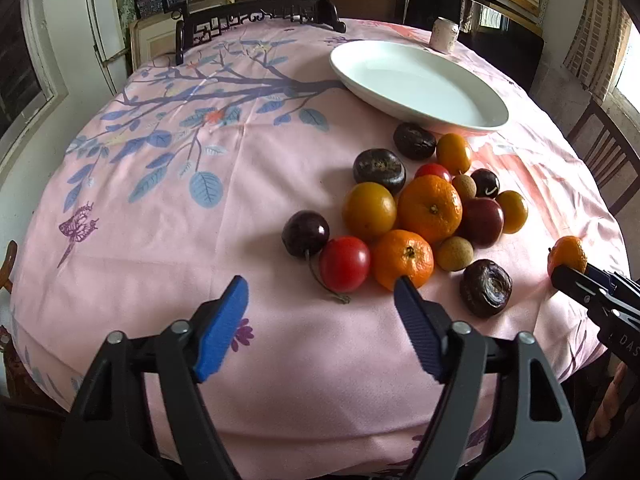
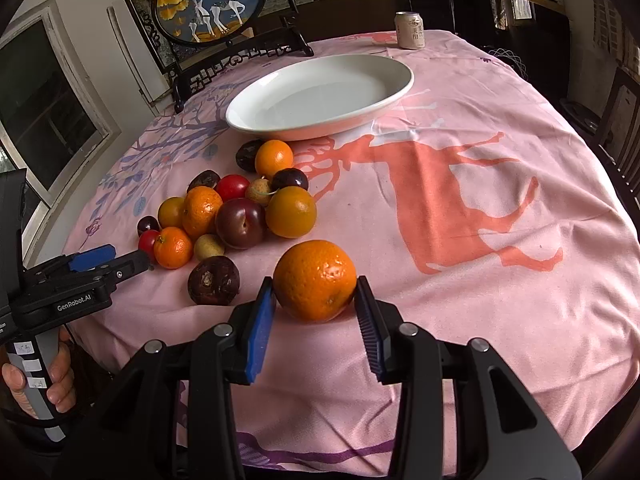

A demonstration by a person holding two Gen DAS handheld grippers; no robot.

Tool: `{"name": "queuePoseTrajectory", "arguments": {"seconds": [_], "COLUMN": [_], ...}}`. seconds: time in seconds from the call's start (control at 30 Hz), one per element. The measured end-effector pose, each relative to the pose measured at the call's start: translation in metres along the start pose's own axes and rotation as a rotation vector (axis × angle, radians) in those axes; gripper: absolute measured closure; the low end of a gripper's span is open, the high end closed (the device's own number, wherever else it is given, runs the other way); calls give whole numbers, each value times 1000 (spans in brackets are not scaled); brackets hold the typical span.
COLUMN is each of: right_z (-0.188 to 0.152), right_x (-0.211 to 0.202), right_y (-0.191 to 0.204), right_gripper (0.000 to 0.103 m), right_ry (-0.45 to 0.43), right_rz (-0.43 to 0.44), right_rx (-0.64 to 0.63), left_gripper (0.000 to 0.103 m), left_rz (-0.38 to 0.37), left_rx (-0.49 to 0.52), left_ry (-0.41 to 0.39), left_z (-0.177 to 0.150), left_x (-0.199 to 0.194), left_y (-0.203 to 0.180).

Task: Organize fruits
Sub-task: 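Grasp the large orange with the right tool while the left tool grasps a red cherry tomato, then carry the orange onto the white plate and open the right tool while the left tool releases the tomato there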

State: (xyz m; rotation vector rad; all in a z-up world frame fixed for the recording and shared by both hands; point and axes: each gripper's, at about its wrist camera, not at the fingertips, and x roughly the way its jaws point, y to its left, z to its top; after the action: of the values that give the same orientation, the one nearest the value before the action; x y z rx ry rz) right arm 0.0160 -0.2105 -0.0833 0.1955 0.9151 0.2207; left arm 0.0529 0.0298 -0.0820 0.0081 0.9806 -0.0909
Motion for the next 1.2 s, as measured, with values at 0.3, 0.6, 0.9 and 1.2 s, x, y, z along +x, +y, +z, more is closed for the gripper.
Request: {"name": "queuePoseTrajectory", "arguments": {"seconds": [0.3,0.6,0.9,1.2], "right_z": [0,0,0,1], "right_x": [-1,1,3,3], "right_y": [0,-2,-3,1], "right_gripper": [62,62,62,61], "right_ry": [3,9,14,9], "right_rz": [-2,6,-2,-2], "right_rx": [2,8,17,7], "left_gripper": [58,69,73,73], "left_rz": [-100,-121,-108,-154], "left_rx": [25,42,57,30], "left_ry": [12,18,25,-15], "left_z": [2,5,19,5], "left_x": [2,8,28,1], "left_y": [1,0,-7,1]}}
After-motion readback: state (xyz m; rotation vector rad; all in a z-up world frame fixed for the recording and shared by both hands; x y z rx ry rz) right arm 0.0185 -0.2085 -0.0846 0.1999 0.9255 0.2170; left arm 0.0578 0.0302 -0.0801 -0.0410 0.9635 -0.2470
